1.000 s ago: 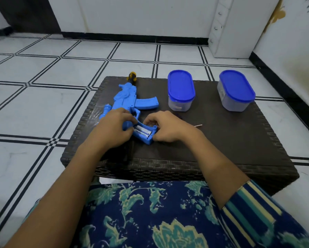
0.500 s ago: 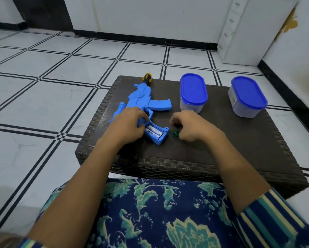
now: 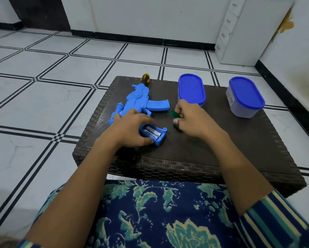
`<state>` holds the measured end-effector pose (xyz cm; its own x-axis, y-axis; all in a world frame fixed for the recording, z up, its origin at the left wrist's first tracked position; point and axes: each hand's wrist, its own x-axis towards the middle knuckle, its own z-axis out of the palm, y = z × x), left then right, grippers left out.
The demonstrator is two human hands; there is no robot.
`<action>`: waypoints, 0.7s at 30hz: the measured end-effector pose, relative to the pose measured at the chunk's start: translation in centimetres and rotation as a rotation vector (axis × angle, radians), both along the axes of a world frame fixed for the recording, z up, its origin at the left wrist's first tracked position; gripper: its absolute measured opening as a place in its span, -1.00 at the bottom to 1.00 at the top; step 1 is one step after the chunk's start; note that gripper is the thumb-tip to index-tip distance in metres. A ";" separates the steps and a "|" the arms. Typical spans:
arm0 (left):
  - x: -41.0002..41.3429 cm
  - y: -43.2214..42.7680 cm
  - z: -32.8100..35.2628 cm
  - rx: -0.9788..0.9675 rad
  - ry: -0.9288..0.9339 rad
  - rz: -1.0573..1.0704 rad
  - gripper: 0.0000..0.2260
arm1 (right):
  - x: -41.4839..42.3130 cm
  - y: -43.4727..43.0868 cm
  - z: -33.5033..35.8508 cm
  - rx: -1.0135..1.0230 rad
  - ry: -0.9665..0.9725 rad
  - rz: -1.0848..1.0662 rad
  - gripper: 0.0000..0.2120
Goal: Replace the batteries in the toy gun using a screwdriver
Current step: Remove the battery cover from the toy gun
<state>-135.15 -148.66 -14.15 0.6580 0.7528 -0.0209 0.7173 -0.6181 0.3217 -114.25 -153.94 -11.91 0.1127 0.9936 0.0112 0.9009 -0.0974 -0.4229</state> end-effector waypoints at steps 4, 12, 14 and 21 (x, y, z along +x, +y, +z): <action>0.4 0.1 0.0 0.020 0.049 -0.004 -0.46 | -1.3 -0.3 1.6 0.493 0.482 -0.134 -0.72; 0.5 0.6 -0.1 0.022 0.043 0.021 -0.46 | -2.8 -0.1 0.7 0.563 0.725 -0.161 -0.74; 0.4 0.6 -0.1 0.023 0.047 0.020 -0.45 | -2.9 -0.1 0.5 0.568 0.679 -0.131 -0.76; 0.6 0.5 0.3 0.020 0.033 0.019 -0.45 | -3.4 -0.2 0.1 0.546 0.440 -0.015 -0.77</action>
